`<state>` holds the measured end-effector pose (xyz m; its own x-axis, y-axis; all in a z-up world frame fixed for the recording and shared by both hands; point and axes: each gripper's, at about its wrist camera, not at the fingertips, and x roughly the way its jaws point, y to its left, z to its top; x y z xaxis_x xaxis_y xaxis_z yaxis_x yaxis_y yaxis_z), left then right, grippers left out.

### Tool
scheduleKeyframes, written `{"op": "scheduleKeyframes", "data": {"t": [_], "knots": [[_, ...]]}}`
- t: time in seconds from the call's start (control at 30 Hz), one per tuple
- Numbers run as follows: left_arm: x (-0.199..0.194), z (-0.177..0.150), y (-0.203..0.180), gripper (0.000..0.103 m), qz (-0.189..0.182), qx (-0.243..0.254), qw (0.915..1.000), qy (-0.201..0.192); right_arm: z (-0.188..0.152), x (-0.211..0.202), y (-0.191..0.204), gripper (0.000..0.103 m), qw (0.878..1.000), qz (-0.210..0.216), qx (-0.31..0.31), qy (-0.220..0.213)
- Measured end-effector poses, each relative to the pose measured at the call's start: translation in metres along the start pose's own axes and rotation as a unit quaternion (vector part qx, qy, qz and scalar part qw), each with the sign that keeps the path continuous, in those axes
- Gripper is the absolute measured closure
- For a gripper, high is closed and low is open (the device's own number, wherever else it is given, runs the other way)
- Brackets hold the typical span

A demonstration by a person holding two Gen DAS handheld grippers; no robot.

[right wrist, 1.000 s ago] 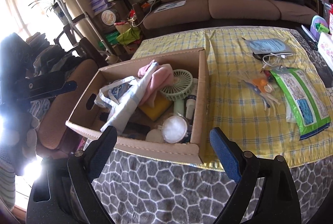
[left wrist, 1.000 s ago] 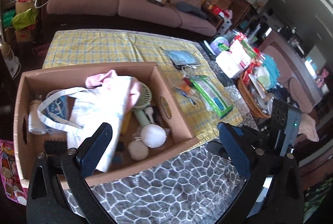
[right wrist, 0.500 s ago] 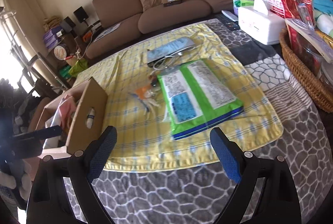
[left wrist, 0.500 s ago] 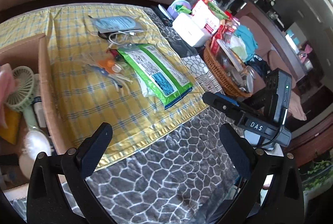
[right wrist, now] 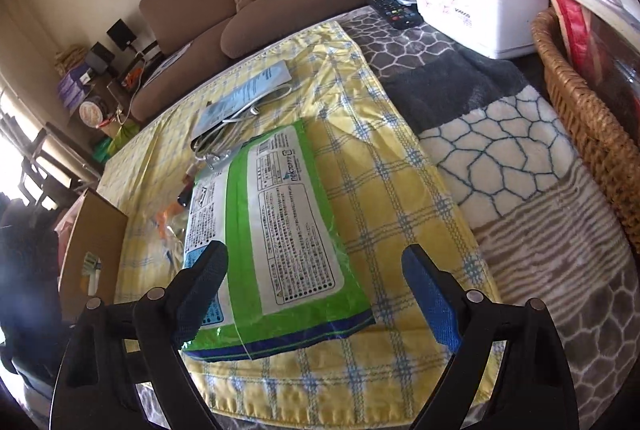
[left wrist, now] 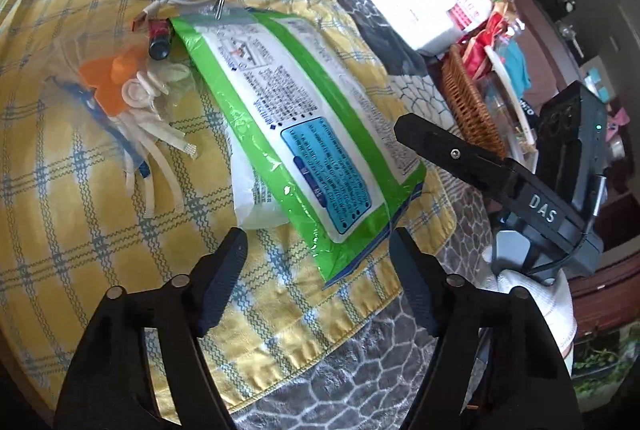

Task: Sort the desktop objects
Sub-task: 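Grasp the green wipes package on the cloth with both grippers, then lift the green package with both grippers and turn it over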

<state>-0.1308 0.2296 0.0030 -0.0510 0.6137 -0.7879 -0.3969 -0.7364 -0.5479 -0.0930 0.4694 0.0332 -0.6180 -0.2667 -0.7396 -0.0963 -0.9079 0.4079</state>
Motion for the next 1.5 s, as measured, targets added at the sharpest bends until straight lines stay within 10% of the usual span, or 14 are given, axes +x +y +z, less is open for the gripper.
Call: {"op": "scheduleKeyframes", "data": {"t": [0.53,0.83,0.93,1.1,1.17,1.37,1.5], "knots": [[-0.055,-0.062,-0.008,0.055,-0.002,0.087,0.9962,0.007,-0.055,-0.028,0.06,0.03,0.994,0.091,-0.012,0.054],[-0.084,-0.095,0.002,0.043,0.027,0.086,0.9959,-0.002,-0.087,-0.05,0.078,0.036,0.989,0.136,0.025,0.054],[-0.092,-0.107,-0.016,0.034,0.108,0.161,0.9803,-0.037,-0.087,-0.055,0.086,0.036,0.987,0.148,0.032,0.049],[-0.093,-0.136,-0.054,0.019,0.243,0.328,0.9051,-0.12,-0.076,-0.057,0.101,0.036,0.983,0.177,0.041,0.041],[-0.085,-0.13,-0.06,0.018,0.274,0.341,0.8877,-0.144,-0.07,-0.056,0.11,0.036,0.983,0.176,0.034,0.037],[-0.074,-0.111,-0.04,0.024,0.209,0.281,0.9269,-0.136,-0.054,-0.049,0.13,0.036,0.975,0.218,0.039,0.03],[-0.08,-0.116,-0.02,0.022,0.19,0.248,0.9397,-0.139,-0.048,-0.045,0.123,0.036,0.988,0.15,0.012,0.022]]}}
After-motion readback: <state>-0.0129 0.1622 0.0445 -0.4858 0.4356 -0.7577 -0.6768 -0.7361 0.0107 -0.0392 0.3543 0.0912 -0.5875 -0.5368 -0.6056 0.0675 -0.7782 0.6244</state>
